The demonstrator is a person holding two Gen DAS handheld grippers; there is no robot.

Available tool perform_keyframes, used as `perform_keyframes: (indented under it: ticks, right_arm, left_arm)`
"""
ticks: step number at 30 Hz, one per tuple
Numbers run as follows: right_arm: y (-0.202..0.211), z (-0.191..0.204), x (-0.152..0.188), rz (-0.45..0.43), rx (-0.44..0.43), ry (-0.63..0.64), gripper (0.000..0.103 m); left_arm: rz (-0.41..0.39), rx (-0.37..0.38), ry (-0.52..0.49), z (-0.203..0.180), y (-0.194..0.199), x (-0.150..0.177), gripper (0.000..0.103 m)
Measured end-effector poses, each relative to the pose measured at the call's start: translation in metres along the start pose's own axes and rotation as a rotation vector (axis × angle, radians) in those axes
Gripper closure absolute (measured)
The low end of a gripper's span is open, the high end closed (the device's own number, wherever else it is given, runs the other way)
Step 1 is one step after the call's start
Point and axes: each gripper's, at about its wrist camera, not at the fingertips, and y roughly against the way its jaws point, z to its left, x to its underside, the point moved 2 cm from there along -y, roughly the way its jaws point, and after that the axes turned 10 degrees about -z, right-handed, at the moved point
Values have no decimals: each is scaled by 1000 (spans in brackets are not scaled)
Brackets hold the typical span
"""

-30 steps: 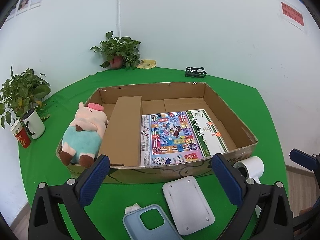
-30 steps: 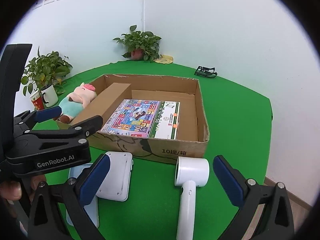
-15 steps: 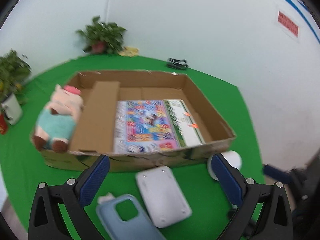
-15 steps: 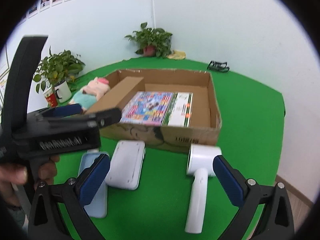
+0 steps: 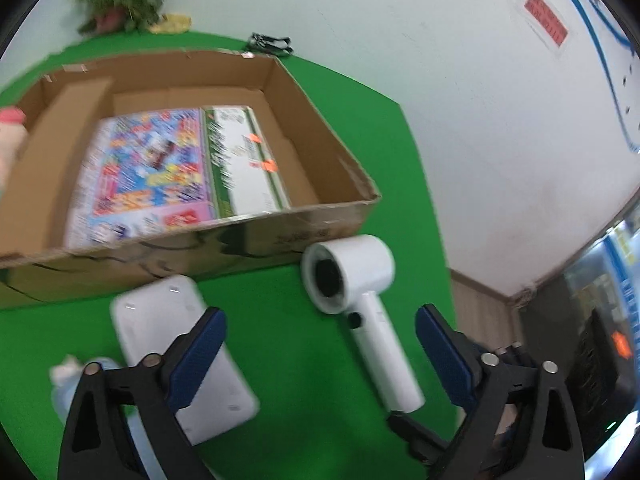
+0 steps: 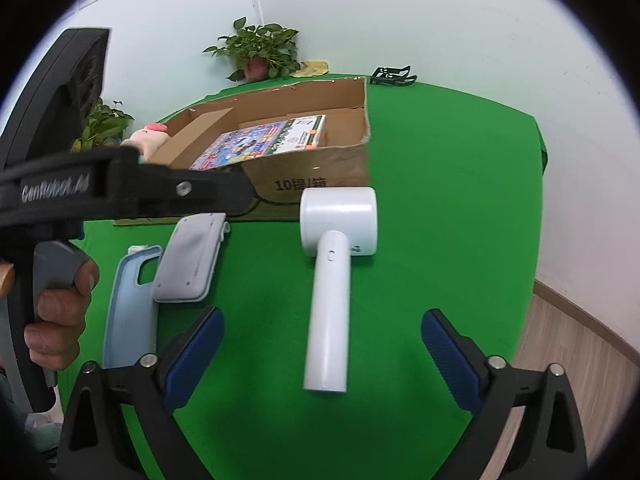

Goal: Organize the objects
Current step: 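Move the right gripper to the white hair dryer on the table, then grasp the hair dryer handle with the right gripper and lift it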

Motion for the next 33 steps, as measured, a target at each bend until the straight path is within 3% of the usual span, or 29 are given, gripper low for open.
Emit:
perform_keyframes:
  ticks: [3, 5, 7, 9, 18, 25, 31, 33]
  right_arm:
    - [-4, -1, 3, 16, -7, 2, 31]
    - [-7, 1, 4, 23, -15, 17, 40]
    - [-10, 1, 5, 26, -25, 24, 49]
    - [-15, 1, 6, 40, -29, 21, 58]
    - [-20, -3, 14, 55, -23, 0, 77]
    - [-14, 5, 20, 35, -11, 8, 78]
    - [-11, 21, 23, 26, 4, 50, 78]
    - [-11, 22, 22, 28, 15, 49, 78]
  left_arm:
    - [42, 0, 65, 2, -18, 5, 31]
    - [66, -25, 55, 0, -26, 10, 38]
    - [90, -49, 33, -5, -34, 16, 53]
    - [130, -29, 30, -11, -42, 21, 59]
    - [193, 17, 59, -20, -63, 25, 59]
    - [271, 55, 91, -20, -75, 37, 59]
    - [267, 58, 91, -19, -78, 34, 60]
    - [264, 43, 78, -18, -77, 33, 66]
